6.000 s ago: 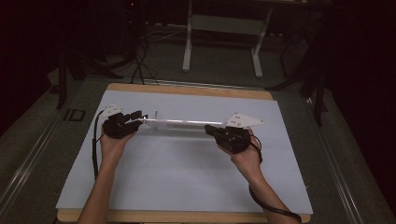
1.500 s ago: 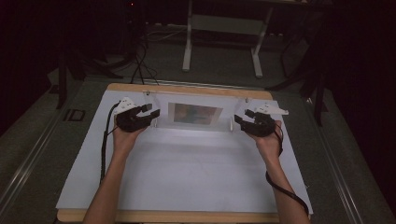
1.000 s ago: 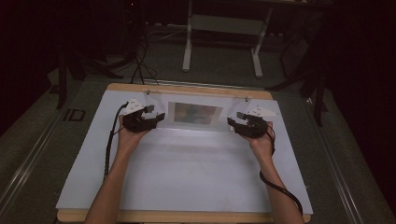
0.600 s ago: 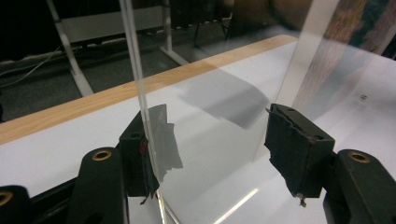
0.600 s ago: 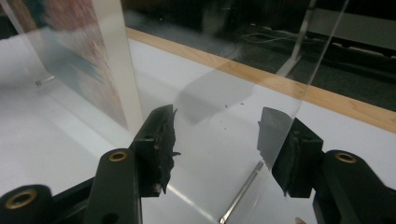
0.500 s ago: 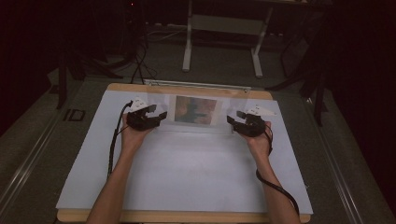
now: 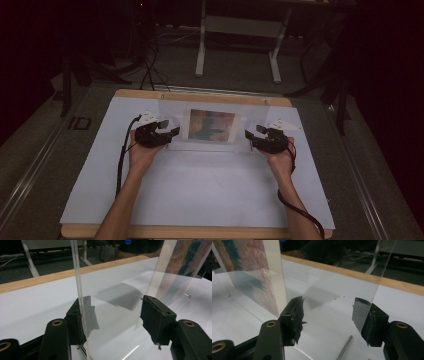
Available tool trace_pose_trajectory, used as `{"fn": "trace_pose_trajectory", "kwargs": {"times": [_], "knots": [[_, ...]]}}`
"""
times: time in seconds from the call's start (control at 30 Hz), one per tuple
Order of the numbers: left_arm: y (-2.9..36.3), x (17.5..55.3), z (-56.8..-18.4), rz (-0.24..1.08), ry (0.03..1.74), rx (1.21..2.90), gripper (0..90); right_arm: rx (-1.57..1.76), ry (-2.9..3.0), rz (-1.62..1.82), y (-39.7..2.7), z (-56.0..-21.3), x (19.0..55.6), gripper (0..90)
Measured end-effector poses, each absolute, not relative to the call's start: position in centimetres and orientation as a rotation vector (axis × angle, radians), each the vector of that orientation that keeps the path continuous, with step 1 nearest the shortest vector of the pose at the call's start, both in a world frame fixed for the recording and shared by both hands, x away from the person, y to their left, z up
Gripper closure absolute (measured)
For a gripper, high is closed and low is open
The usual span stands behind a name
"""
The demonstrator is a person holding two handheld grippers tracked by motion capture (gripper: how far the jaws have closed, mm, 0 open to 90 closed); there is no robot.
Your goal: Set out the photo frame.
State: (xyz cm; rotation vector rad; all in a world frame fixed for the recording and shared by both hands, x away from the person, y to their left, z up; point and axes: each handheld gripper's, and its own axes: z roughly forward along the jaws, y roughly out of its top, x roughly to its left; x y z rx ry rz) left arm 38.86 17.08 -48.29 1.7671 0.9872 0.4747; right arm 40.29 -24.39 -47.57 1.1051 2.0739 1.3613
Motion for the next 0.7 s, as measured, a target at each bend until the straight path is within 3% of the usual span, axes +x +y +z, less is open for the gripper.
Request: {"fn": "trace_pose_trajectory", "kwargs": {"times": [0.5, 0.7], "knots": [[17.0, 38.6, -49.0, 0.506, 0.998, 1.709, 38.6, 1.115, 2.079, 1.414, -24.6, -48.0, 40.2, 43.1], [17.1, 38.5, -49.1, 0.46, 1.018, 1.694, 37.9, 1.101, 2.121, 1.428, -25.0, -48.0, 40.4, 44.3]]}}
